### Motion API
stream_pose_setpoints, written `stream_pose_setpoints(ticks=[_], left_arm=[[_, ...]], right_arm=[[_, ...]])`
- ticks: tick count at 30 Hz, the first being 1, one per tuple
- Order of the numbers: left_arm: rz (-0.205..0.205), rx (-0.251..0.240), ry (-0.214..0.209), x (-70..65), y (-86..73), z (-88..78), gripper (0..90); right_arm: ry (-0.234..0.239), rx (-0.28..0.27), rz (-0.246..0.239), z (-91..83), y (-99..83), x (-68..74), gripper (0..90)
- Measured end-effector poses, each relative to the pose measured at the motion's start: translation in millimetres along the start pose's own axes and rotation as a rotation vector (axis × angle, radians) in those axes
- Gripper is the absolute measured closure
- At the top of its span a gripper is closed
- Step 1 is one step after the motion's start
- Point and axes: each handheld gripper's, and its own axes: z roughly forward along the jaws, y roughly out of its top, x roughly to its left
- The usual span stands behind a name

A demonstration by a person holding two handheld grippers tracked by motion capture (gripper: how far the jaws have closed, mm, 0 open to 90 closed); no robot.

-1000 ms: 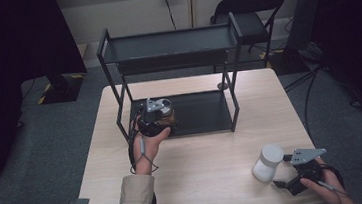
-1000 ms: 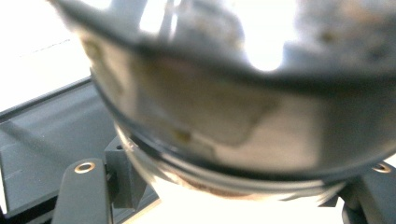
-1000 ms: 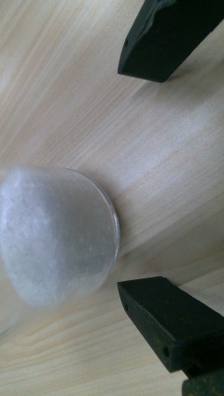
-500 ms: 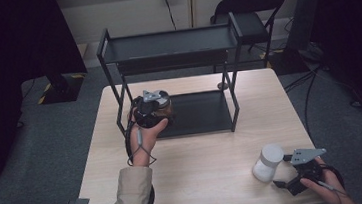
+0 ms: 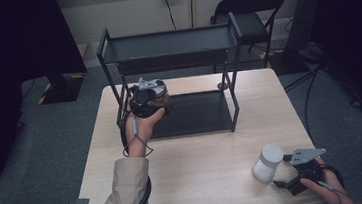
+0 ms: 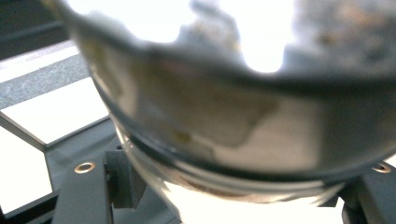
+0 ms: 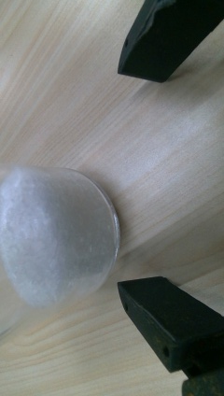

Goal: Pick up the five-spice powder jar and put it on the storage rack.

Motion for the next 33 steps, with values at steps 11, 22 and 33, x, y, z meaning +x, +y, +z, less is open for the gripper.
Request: stream_pose_setpoints(ticks=[11, 22, 33], left_arm=[[-0.001, -0.001, -0.010, 5.1, 23.0, -4.5, 30.3], [0.009, -0.012, 0.004, 8.4, 44.6, -14.6, 30.3], [-0.004, -0.024, 0.022, 13.1, 57.3, -26.7, 30.3]], right_arm=[[0.000, 0.000, 0.002, 0.0, 0.1, 0.1, 0.0], [0.000, 0.000, 0.002, 0.0, 0.0, 0.1, 0.0], [0.000, 0.000, 0.002, 0.0, 0.1, 0.1, 0.0]])
